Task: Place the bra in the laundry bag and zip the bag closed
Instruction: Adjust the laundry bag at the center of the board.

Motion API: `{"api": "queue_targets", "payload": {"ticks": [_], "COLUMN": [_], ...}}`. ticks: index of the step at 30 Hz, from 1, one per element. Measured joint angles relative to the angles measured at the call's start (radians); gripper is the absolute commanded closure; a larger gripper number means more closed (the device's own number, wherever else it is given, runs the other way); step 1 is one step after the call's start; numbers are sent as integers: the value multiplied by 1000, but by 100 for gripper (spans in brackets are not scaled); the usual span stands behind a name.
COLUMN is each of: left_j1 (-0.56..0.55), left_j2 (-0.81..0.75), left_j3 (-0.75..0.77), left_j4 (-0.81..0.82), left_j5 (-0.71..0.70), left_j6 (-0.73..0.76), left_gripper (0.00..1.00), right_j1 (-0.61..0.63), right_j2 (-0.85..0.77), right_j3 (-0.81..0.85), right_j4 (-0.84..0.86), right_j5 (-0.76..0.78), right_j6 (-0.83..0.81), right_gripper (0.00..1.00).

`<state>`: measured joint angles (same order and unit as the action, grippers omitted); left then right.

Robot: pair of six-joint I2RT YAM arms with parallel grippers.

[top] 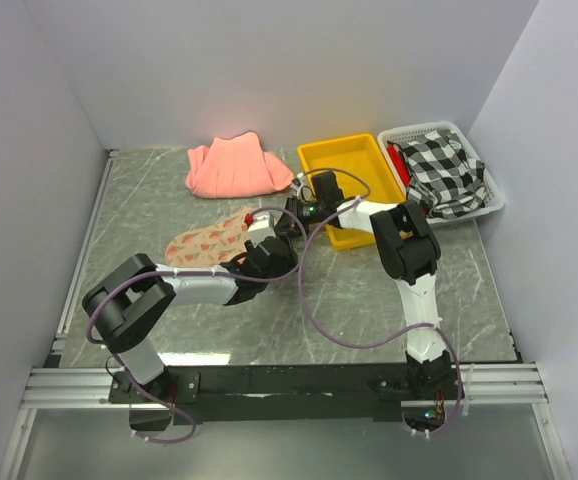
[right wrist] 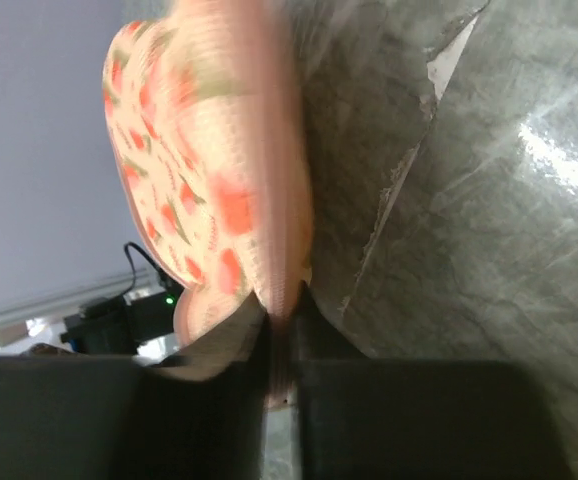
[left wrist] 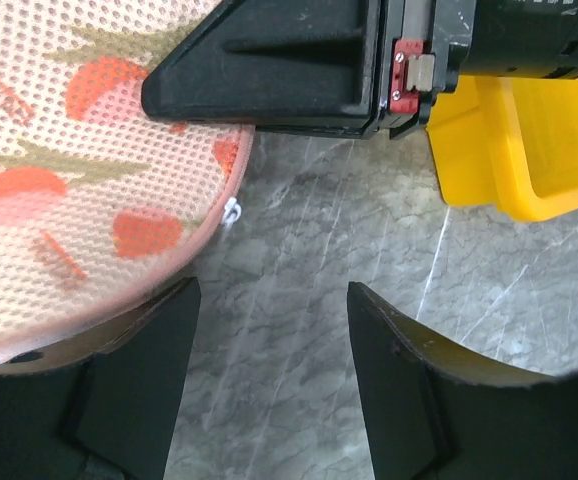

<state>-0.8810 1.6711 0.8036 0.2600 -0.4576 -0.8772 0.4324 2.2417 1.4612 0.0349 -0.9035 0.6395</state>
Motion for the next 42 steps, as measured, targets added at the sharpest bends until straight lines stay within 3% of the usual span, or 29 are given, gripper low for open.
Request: {"api": "queue_targets", "payload": {"ticks": [6,13,17,23,34,39,42], "left_j1": [0,-6,-30,-75,-201,-210,-214], "left_j2": [-8,-98,-143,-227,-507,-467,-393], "left_j3": [0,-37,-76,-119,-115,-137,-164], "left_j4": [-11,-23,-40,-116,-296,-281,-267], "left_j5": [-12,-28,-57,-143,-146,-161,-185], "left_j6": [-3,-26,-48,-87,-117,-159,-171], "left_gripper": [33,33,34,34,32,41,39], "right_j1": [6,37,91,143,147,147,147], "right_j2": [-5,-173,-253,-259,-254,-254,-254], "right_j3": [-27,-371,-473,-478,-342,-303,-305], "right_j4": [12,192,262,270,207,181,159], "right_j5": [13,82,160,234,369,407,428], "right_j6": [5,154,242,304,317,319,329], "right_gripper": [99,100,100,100,100,100,100]}}
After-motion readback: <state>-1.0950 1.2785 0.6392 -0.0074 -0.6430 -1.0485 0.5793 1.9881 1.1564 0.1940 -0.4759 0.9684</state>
